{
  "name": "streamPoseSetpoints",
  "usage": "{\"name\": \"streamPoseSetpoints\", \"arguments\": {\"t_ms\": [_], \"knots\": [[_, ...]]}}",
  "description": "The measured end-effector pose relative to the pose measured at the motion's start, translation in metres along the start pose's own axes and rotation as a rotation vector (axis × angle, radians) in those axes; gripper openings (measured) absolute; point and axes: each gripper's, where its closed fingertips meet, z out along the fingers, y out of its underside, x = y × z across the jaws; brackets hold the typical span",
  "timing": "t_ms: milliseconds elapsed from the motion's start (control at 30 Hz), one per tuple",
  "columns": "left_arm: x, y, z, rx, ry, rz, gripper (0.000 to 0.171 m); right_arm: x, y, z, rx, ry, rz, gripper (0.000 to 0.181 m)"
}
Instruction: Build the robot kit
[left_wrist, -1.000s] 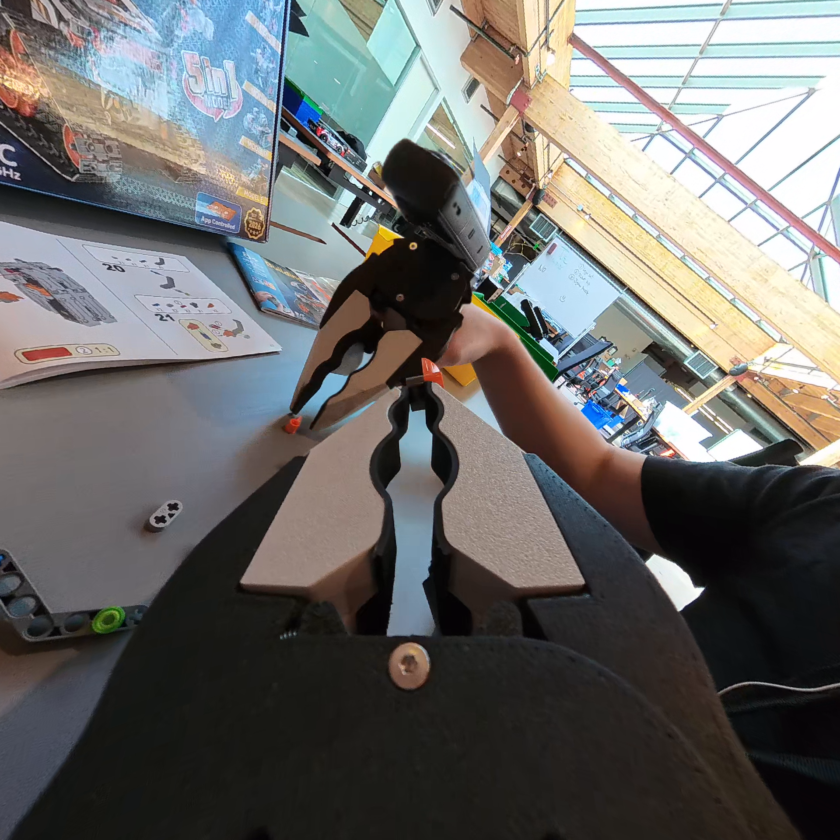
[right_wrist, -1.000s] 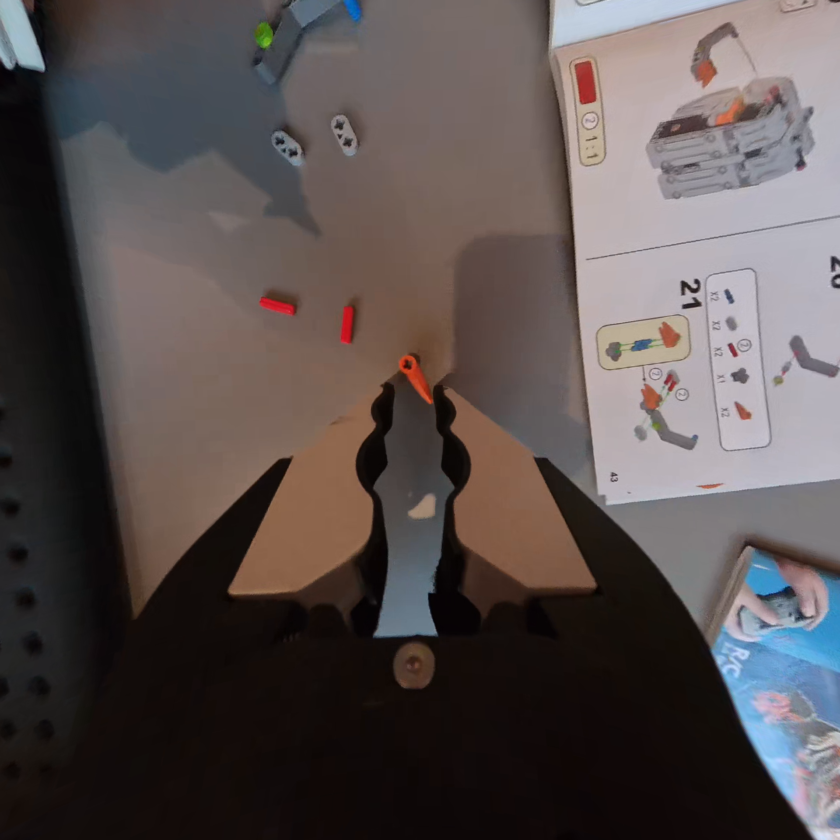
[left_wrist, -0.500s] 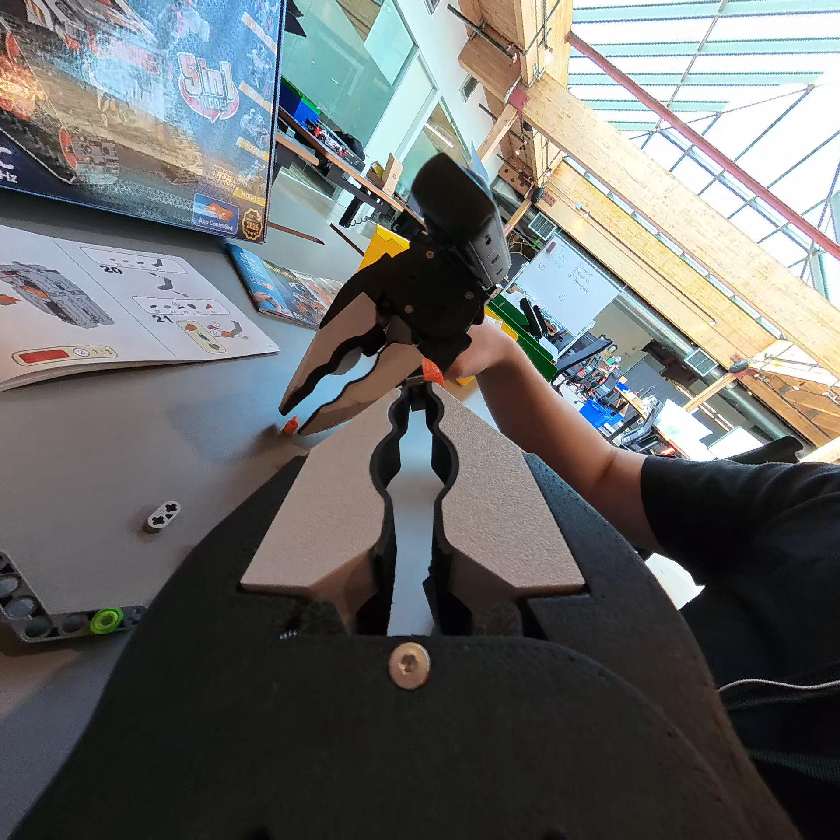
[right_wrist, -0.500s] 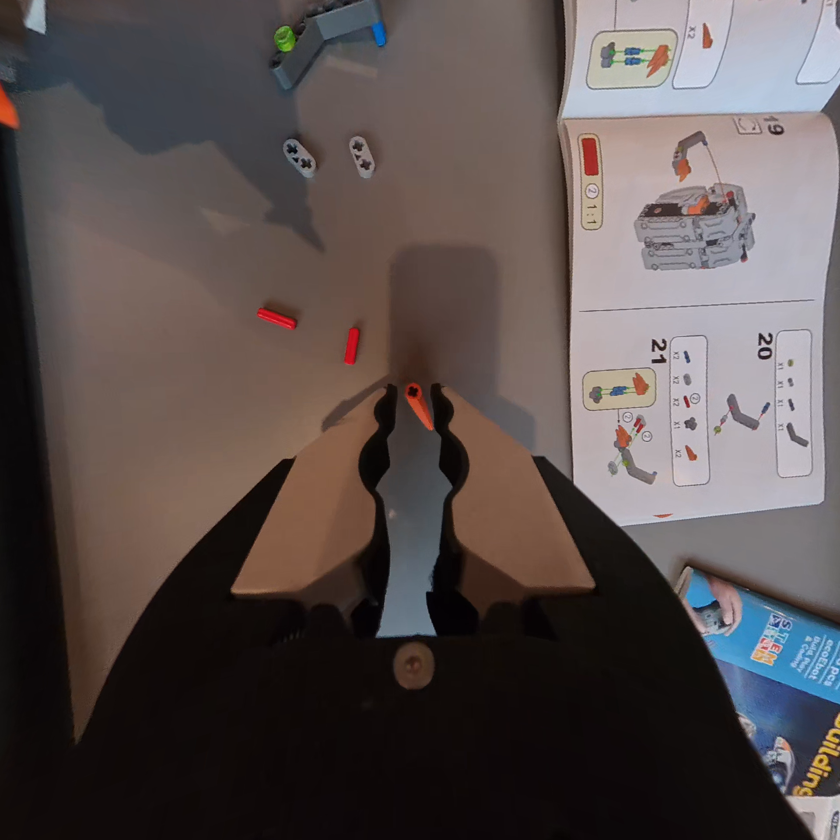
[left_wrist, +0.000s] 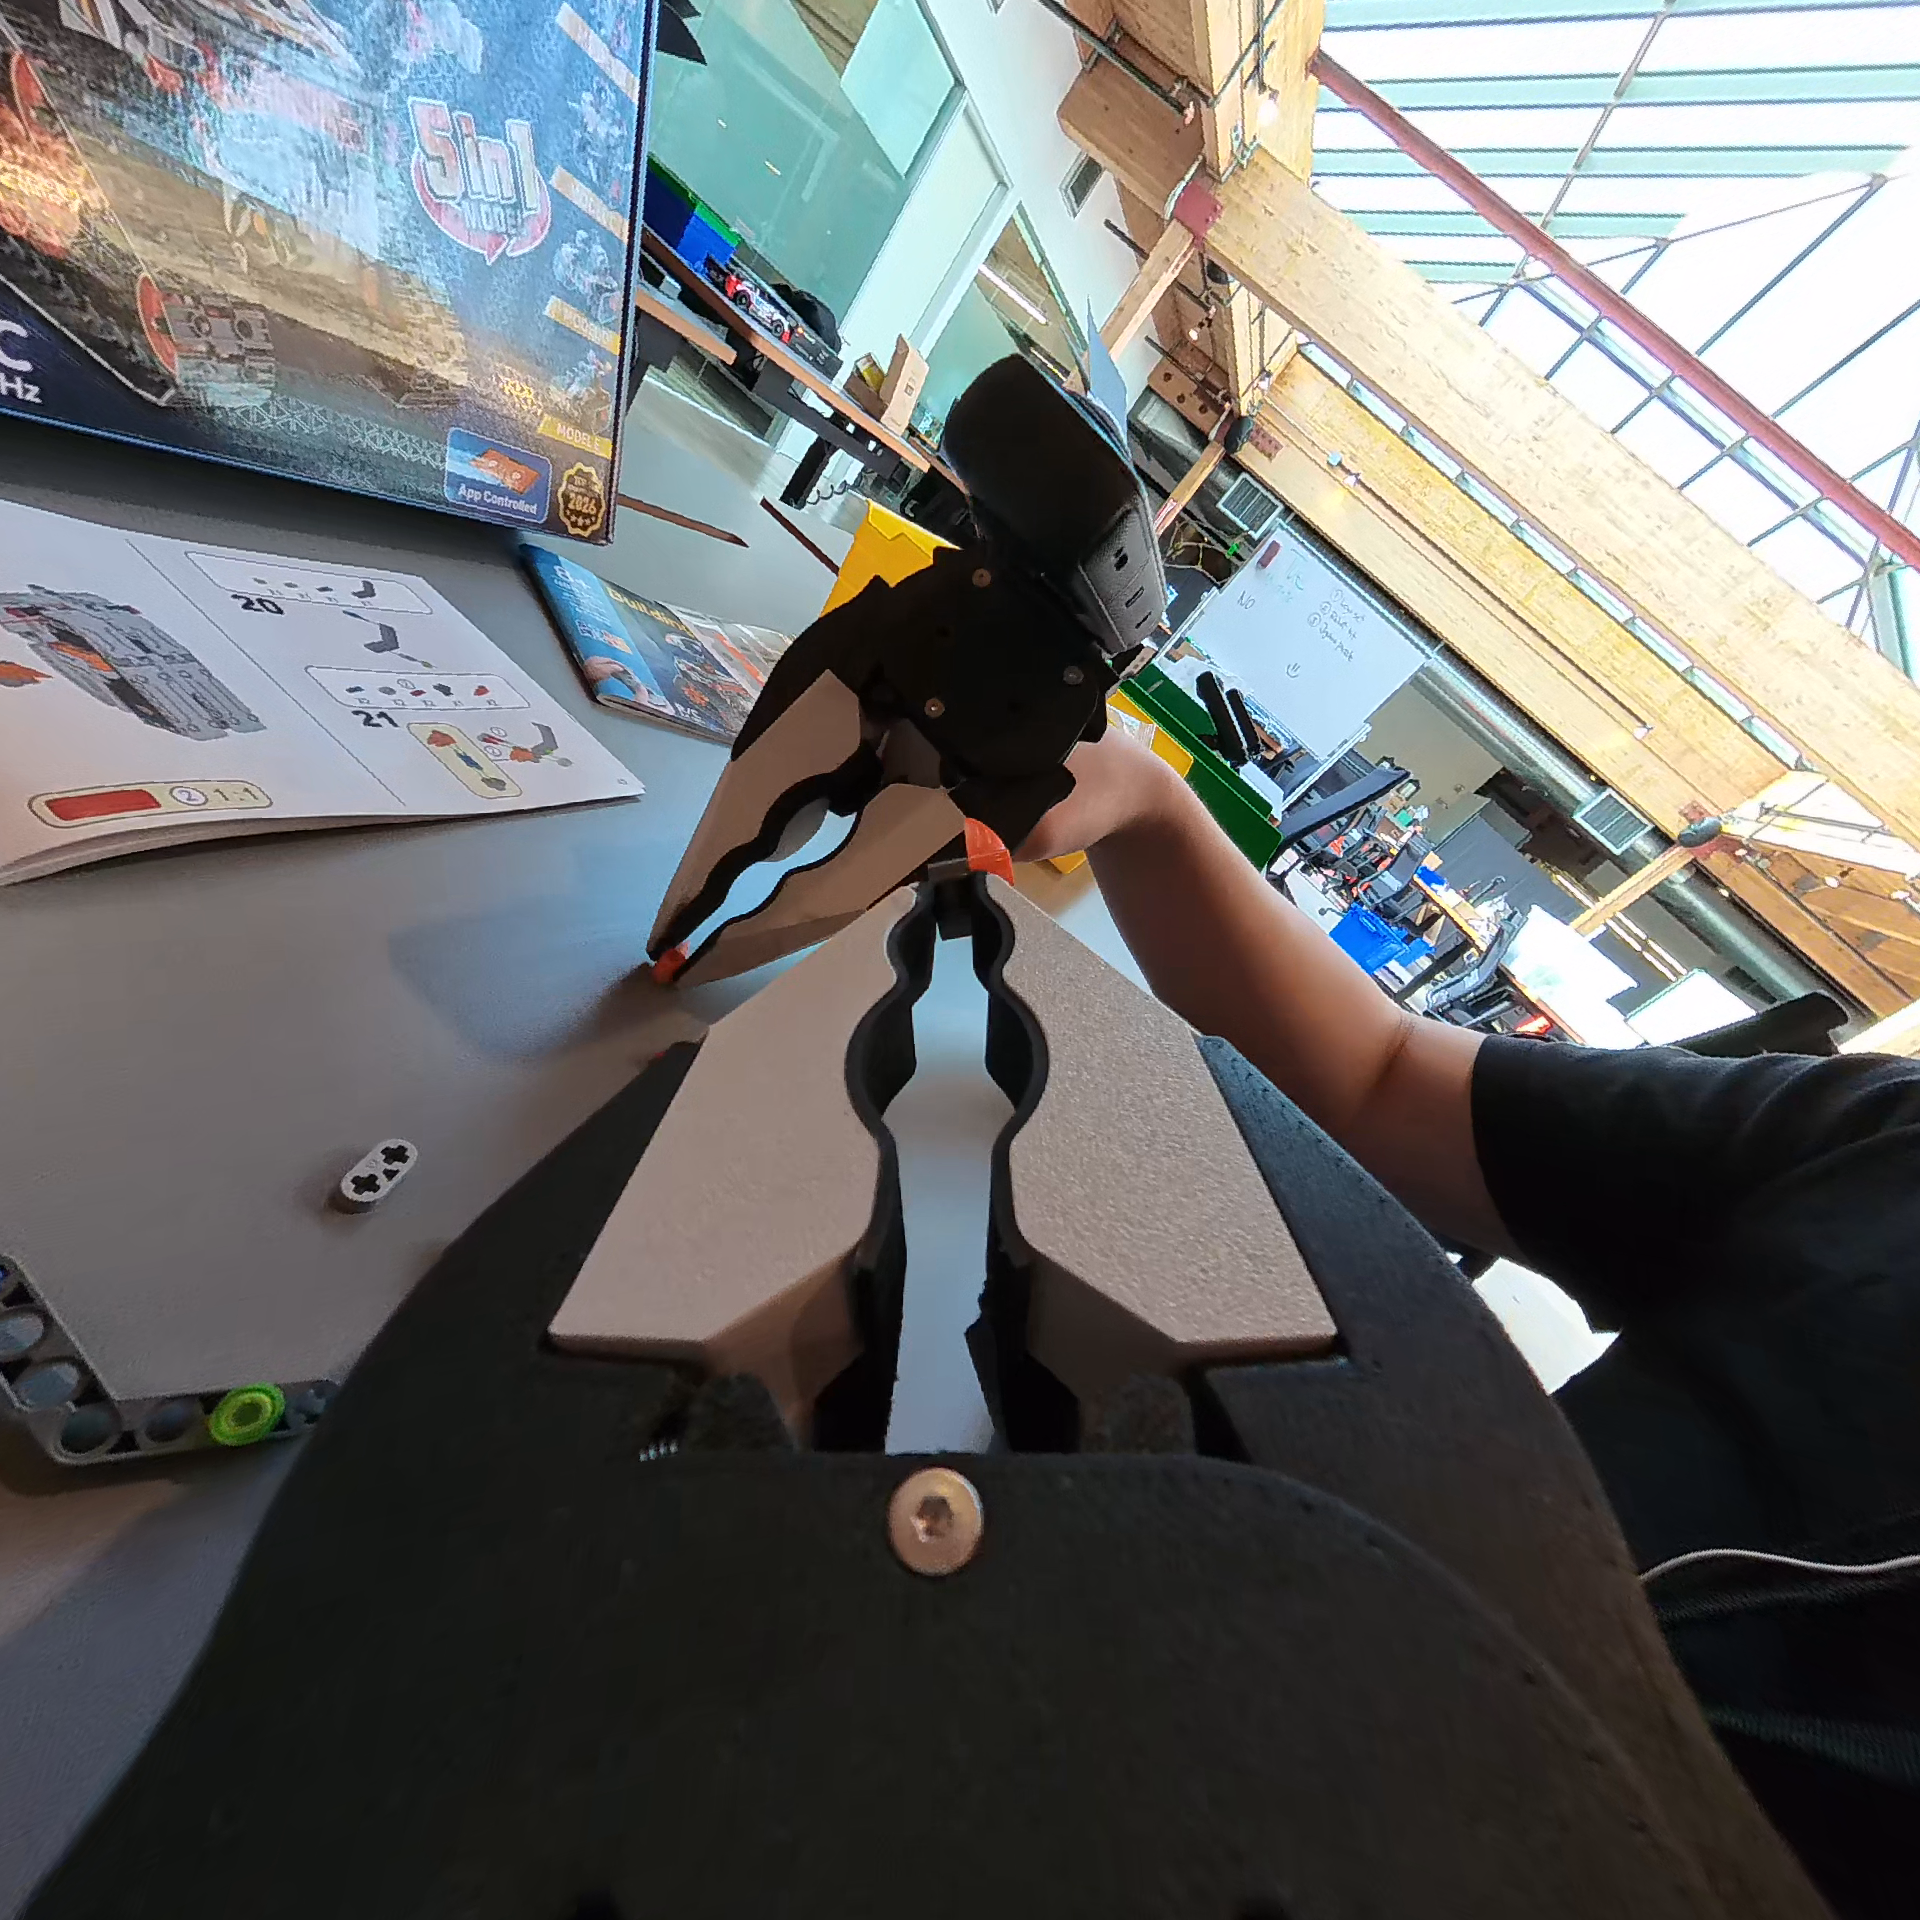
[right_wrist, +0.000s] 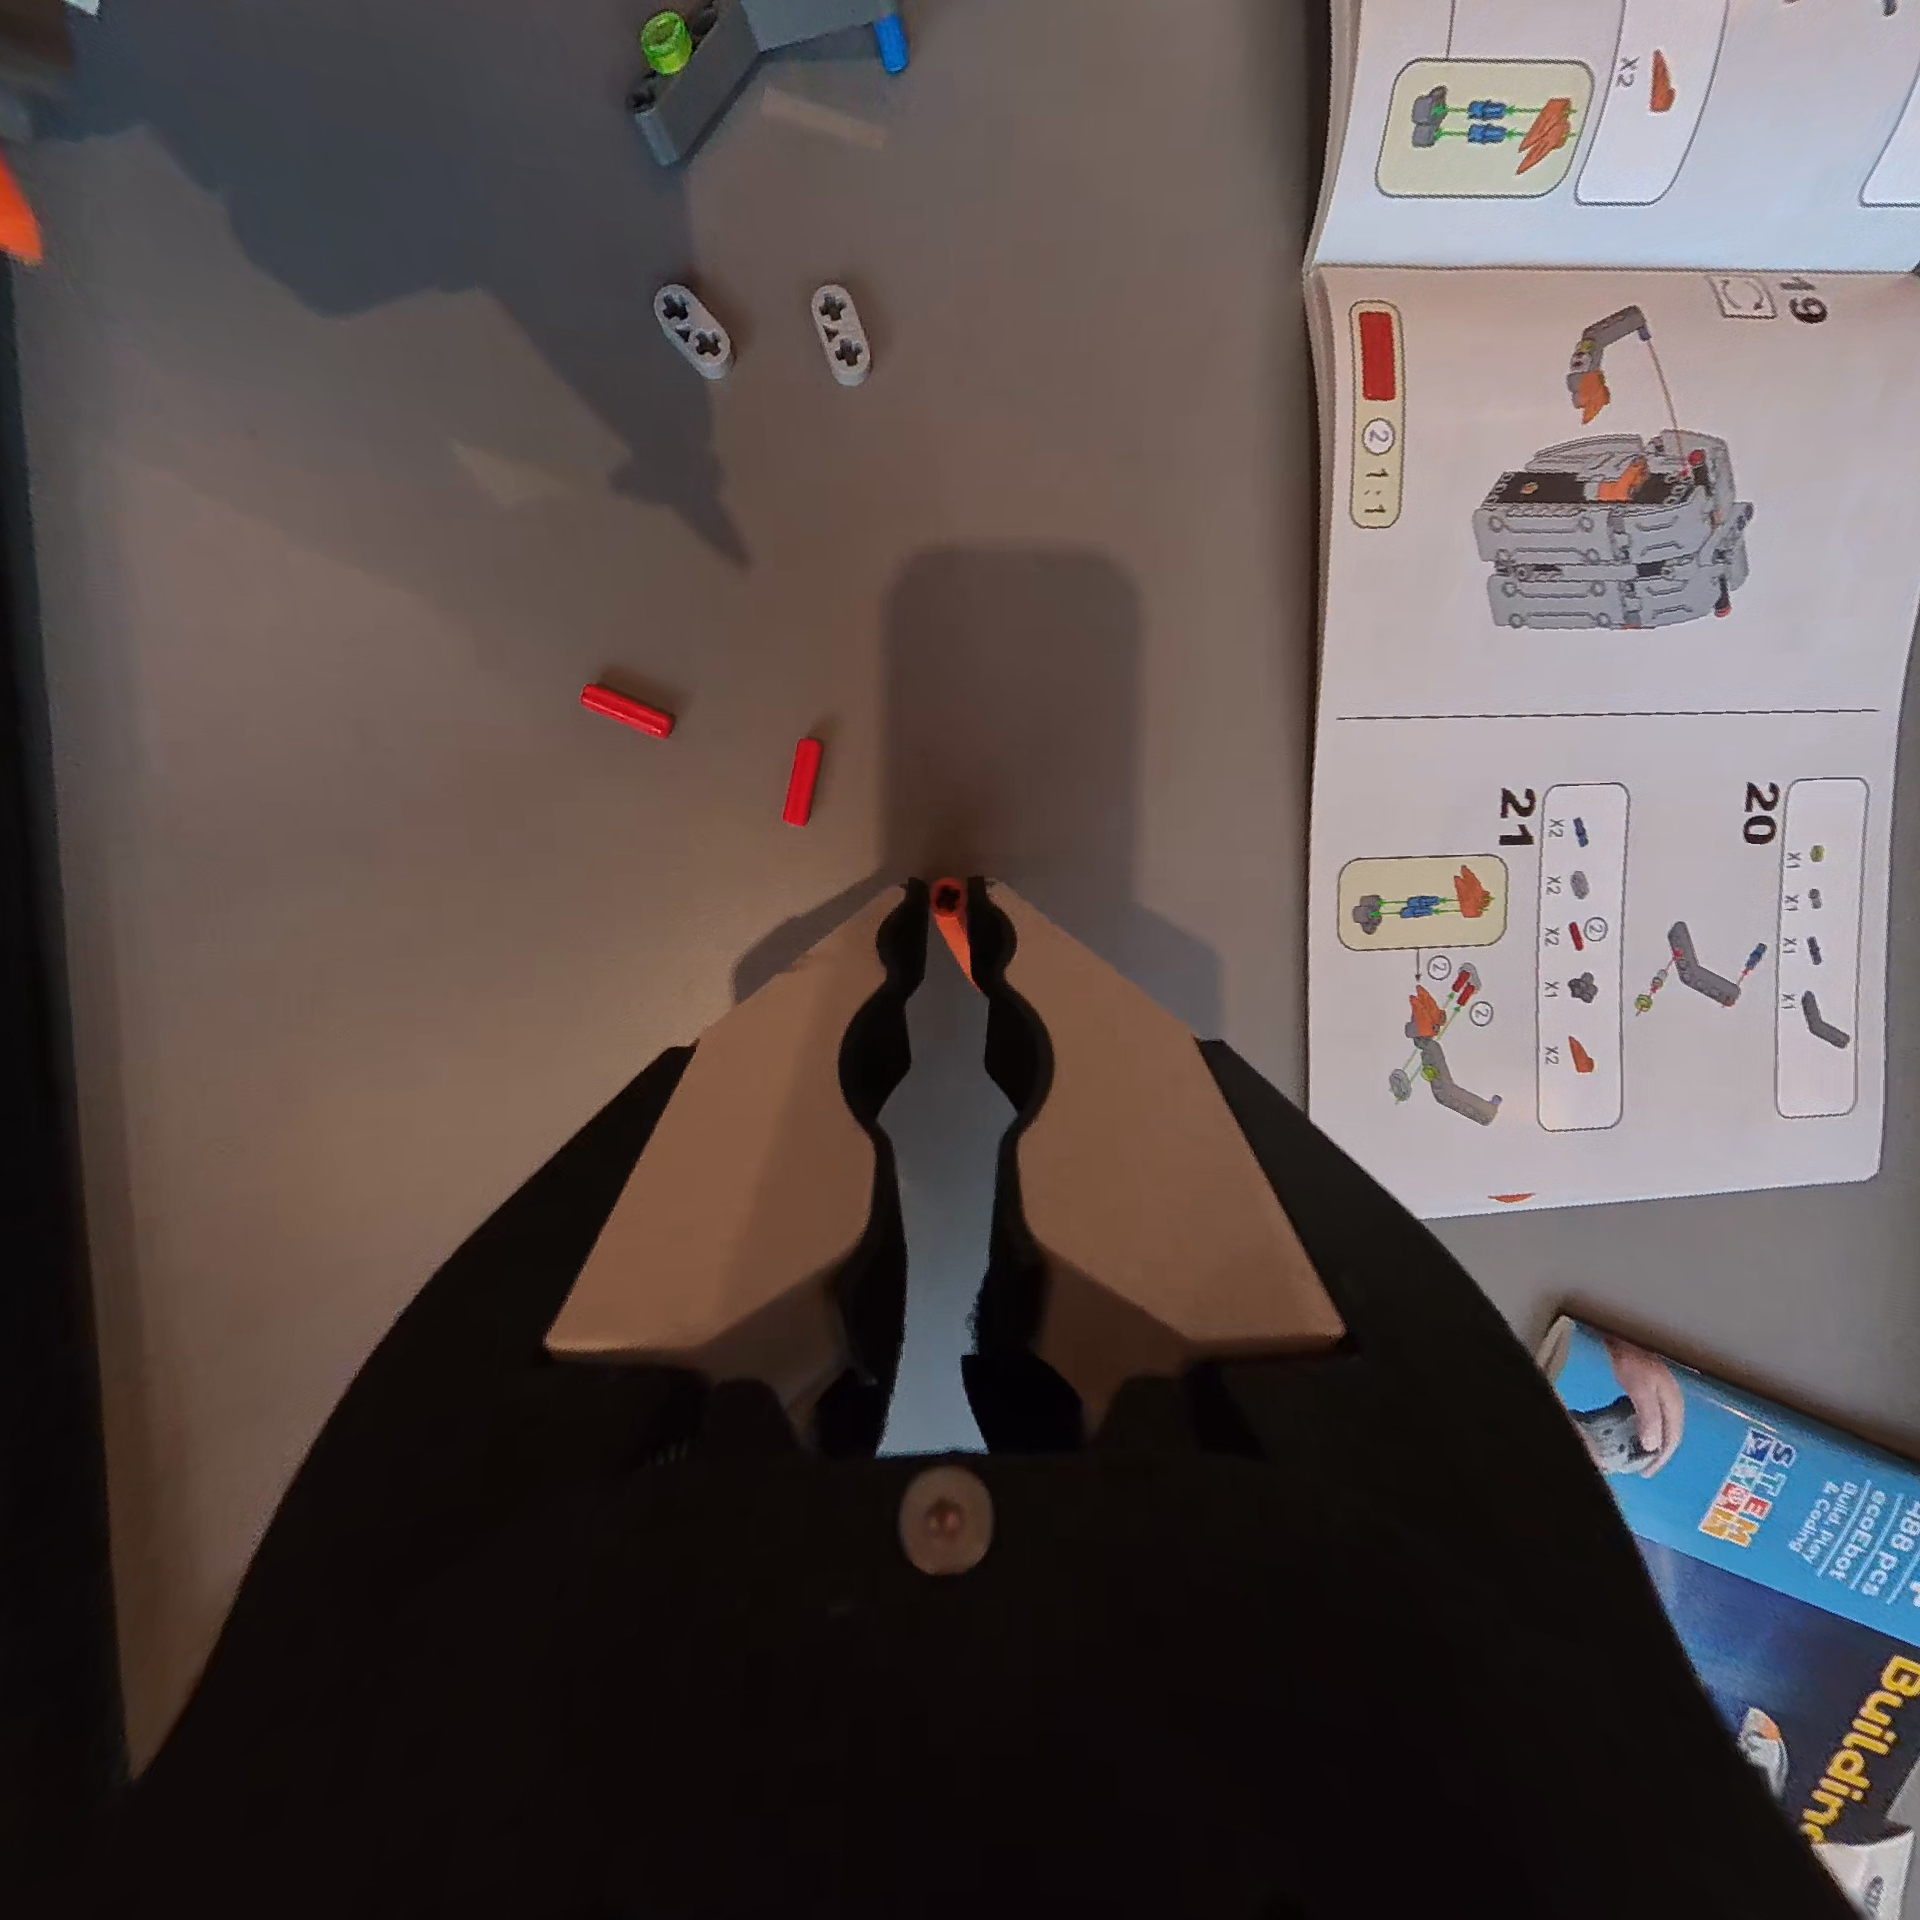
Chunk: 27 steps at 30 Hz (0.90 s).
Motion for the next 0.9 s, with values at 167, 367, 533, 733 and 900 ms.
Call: {"name": "streamPoseSetpoints", "arguments": {"t_ms": [167, 367, 533, 733, 900], "knots": [[0.000, 0.000, 0.000, 0.003, -0.001, -0.001, 0.004, 0.022, -0.011, -0.014, 0.068, 0.136, -0.023, 0.007], [0.000, 0.002, 0.002, -0.013, 0.001, 0.000, 0.005, 0.112, -0.020, -0.108, 0.152, 0.815, 0.021, 0.007], [0.001, 0.004, 0.003, -0.023, -0.004, 0.016, 0.005, 0.136, 0.000, -0.173, 0.119, 1.118, 0.097, 0.007], [0.002, 0.004, 0.003, -0.021, -0.016, 0.049, 0.004, 0.146, 0.016, -0.193, 0.098, 1.214, 0.143, 0.007], [0.001, 0.005, 0.005, -0.027, -0.029, 0.071, 0.005, 0.148, 0.019, -0.195, 0.109, 1.220, 0.153, 0.007]]}}
